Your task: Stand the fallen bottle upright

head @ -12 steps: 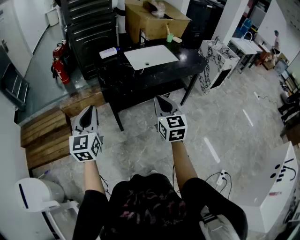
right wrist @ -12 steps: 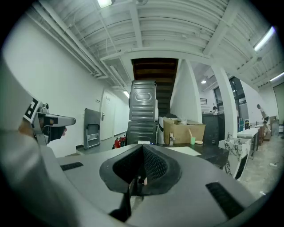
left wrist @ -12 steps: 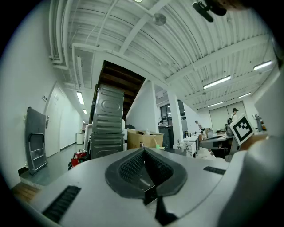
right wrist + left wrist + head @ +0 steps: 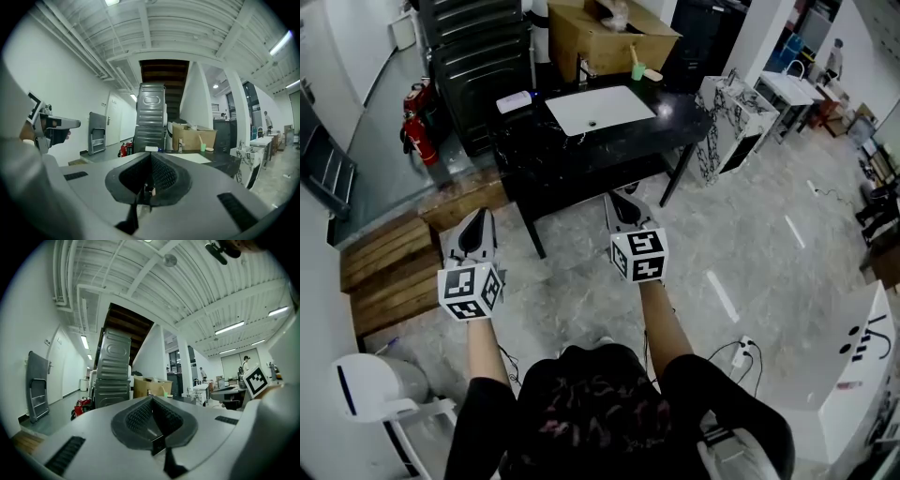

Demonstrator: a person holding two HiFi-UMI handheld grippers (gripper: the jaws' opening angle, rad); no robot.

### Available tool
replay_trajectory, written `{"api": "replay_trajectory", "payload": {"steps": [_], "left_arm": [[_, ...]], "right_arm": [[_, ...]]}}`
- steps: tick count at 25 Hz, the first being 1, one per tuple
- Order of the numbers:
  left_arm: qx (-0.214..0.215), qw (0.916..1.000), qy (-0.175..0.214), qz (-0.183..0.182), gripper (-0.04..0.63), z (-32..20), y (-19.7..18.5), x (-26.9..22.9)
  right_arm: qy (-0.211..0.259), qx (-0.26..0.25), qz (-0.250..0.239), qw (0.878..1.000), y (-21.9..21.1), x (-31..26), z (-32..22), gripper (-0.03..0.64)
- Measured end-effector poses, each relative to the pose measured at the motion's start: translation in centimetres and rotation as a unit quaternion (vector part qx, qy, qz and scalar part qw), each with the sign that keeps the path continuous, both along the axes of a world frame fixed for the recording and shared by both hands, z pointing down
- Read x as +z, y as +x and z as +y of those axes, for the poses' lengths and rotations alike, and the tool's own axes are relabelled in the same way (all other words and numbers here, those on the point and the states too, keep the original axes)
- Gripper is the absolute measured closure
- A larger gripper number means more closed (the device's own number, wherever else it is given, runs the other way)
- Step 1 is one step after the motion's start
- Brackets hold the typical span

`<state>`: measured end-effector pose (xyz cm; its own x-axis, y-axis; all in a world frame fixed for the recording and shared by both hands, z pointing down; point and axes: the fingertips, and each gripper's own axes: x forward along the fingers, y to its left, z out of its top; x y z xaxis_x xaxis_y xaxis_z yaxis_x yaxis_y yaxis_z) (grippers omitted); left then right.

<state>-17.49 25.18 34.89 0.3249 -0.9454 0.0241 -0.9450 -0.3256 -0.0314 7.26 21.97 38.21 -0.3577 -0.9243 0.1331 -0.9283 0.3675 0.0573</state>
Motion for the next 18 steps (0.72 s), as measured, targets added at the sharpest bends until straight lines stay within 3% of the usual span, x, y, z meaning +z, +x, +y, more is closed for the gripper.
{"api": "replay_trajectory", "payload": {"steps": [18], "left_arm": [[0.006, 0.9999, -0.014, 0.007, 0.580, -1.3, -1.3, 1.2]], "right_arm": [[-0.007, -0.003, 0.006, 1.000, -1.1, 0.7, -0.8, 0.604]]}}
